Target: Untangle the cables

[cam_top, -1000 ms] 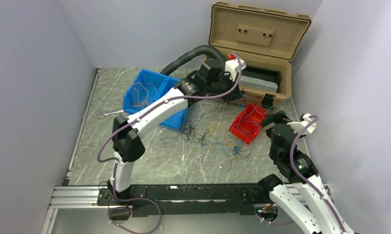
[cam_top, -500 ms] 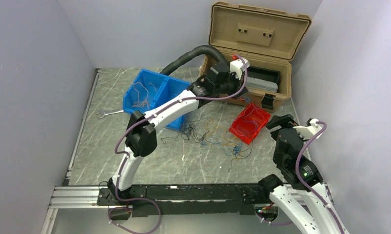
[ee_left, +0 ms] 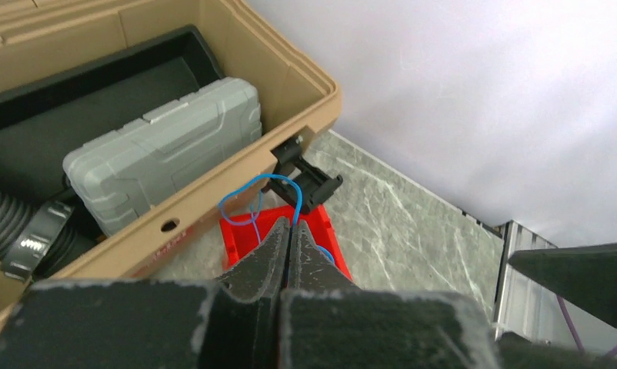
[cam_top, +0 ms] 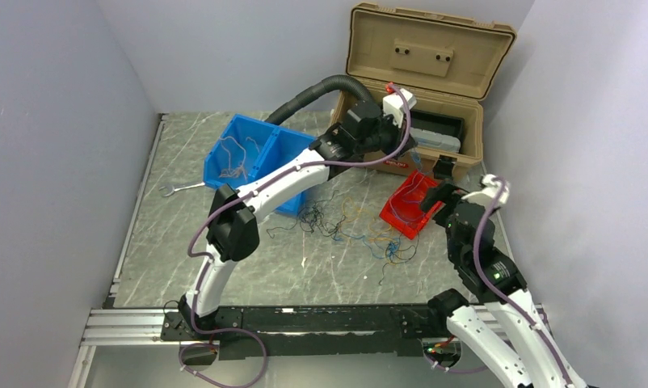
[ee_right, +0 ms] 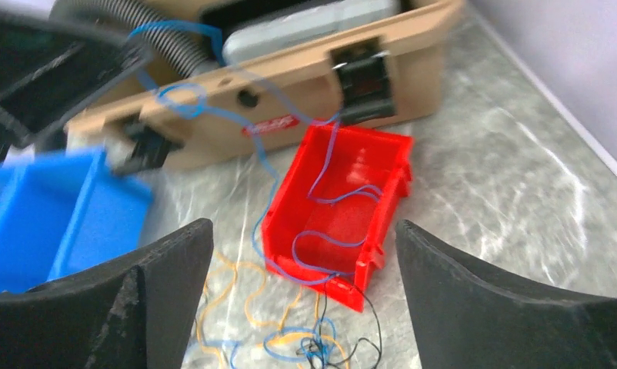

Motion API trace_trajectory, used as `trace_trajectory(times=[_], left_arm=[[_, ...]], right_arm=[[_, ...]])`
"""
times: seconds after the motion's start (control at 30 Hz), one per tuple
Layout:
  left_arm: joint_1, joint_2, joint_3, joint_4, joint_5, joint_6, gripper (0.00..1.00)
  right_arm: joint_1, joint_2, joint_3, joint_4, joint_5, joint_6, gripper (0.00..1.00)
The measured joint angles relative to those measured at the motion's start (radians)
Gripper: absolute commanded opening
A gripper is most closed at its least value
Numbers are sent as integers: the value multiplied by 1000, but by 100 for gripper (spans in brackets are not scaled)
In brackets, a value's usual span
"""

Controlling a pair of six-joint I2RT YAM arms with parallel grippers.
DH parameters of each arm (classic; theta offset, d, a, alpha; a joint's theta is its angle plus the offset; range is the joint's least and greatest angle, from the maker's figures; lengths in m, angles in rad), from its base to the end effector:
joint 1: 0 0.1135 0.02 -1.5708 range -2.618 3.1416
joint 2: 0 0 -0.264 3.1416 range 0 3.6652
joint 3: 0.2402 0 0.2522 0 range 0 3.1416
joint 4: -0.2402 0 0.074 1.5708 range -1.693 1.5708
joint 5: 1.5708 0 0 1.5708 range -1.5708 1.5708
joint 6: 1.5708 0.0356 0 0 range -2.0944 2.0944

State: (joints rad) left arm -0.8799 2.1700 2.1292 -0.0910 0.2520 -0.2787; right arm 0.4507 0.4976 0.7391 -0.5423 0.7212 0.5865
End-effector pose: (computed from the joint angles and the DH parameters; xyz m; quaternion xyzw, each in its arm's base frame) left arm 0.3268 -0.4092 0.3672 0.3000 0.6882 -0.4370 0.4954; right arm 0.1072 0.0258 0.3265 0.2599 0.7374 0.0284 0.6228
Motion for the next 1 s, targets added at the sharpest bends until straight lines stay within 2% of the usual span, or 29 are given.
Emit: trace_trajectory(times=[0.13, 0.27, 0.5, 0.7, 1.0], left_arm=[[-4, -37, -39, -35, 11, 4, 0], [-5, -89, -39, -102, 49, 8, 0], [-5, -239, -40, -341, 138, 83, 0], [-5, -441, -82, -541, 146, 164, 0], [-7, -617, -158, -678, 152, 208, 0]], right_arm=[[0, 69, 1, 49, -214, -153, 100], [0, 135, 1, 83, -340, -247, 100], [0, 225, -7, 188, -547, -349, 100], [36, 187, -72, 348, -699, -436, 100], [71, 169, -92, 546, -1001, -516, 100]])
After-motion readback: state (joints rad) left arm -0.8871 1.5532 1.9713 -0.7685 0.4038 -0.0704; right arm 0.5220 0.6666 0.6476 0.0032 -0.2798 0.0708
